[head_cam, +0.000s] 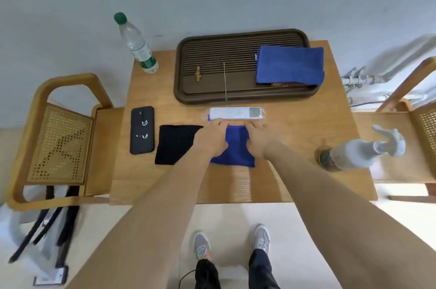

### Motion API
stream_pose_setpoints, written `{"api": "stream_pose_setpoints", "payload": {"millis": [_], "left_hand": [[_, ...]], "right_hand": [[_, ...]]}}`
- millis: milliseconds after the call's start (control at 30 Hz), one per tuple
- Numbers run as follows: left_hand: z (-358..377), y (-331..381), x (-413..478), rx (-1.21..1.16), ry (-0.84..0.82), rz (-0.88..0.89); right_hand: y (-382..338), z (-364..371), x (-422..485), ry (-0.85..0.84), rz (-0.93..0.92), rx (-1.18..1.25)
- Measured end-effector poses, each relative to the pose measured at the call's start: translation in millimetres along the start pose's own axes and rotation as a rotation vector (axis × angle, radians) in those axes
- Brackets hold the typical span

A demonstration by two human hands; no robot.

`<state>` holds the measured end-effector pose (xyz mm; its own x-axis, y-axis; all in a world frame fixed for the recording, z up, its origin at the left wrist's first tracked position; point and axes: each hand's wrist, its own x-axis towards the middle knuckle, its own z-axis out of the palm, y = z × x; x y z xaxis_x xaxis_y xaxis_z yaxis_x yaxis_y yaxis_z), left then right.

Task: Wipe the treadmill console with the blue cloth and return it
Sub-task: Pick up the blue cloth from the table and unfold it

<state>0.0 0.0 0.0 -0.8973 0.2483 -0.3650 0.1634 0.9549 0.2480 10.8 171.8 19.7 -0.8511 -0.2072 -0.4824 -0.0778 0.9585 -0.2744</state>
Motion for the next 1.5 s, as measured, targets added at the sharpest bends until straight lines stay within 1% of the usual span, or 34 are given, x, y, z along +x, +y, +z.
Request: {"api": "stream_pose_setpoints", "payload": {"millis": [33,133,233,300,400,467,567,633,700,733,833,867,933,1000,1067,1133,1233,1300,1367,1500], "left_hand": [[6.3,1.0,3.3,0.006,-0.03,0.003],[32.6,-1.4,10.5,0.075,0.054,-0.012],[42.9,-3.8,16.0,0.059,0.189,-0.036],[43.1,-4.4,15.4,0.041,0.215,-0.051],[39.1,-0.8,10.4,0.057,0.168,-0.042],[31.9,1.9,5.9,0.076,0.098,-0.015],[23.1,5.4,-5.5,0.166,-0.051,0.059],[20.5,6.6,-17.8,0.141,-0.095,0.06],[20.1,9.4,-32.7,0.089,-0.113,0.056],[19.8,11.7,-40.4,0.09,-0.114,0.064],[16.9,19.6,-57.6,0.039,-0.083,0.041],[12.8,22.6,-61.8,-0.002,-0.067,0.023],[-3.5,28.4,-69.5,-0.07,-0.012,-0.012],[-28.8,31.6,-78.4,-0.158,0.023,-0.04],[-59.2,30.7,-88.1,-0.263,-0.016,-0.053],[-91.6,28.9,-102.9,-0.35,-0.026,-0.034],[-136.0,28.5,-126.4,-0.41,0.069,-0.008],[-162.5,25.5,-142.8,-0.461,0.13,-0.026],[-187.0,17.2,-159.9,-0.583,0.186,-0.054],[-233.7,-10.4,-199.2,-0.788,0.353,-0.106]], "right_hand": [[-0.4,7.1,5.9,-0.032,-0.009,0.0],[4.9,33.7,22.6,-0.052,-0.013,0.043],[12.4,50.9,31.0,0.108,-0.006,0.054],[13.1,51.9,27.6,0.171,-0.021,0.072],[11.5,49.8,18.5,0.186,-0.021,0.11],[10.0,41.4,11.8,0.178,0.009,0.086],[7.8,26.4,-0.3,0.073,0.057,0.017],[9.0,22.4,-9.9,-0.011,0.062,0.031],[10.3,24.1,-20.5,-0.085,0.04,0.124],[11.3,26.2,-25.6,-0.099,0.041,0.22],[7.0,19.9,-45.7,-0.123,0.103,0.69],[5.7,15.3,-51.2,-0.137,0.125,0.8],[6.2,4.1,-59.2,-0.176,0.154,0.898],[6.8,-9.8,-65.1,-0.187,0.153,0.898],[5.1,-27.8,-68.3,-0.161,0.148,0.895],[-3.0,-52.2,-74.7,-0.107,0.114,0.898],[-23.9,-93.4,-80.0,-0.077,-0.045,0.885],[-45.1,-122.0,-81.5,-0.08,-0.135,0.867],[-73.1,-149.2,-82.7,-0.089,-0.223,0.86],[-145.2,-191.1,-89.3,-0.142,-0.445,0.787]]}}
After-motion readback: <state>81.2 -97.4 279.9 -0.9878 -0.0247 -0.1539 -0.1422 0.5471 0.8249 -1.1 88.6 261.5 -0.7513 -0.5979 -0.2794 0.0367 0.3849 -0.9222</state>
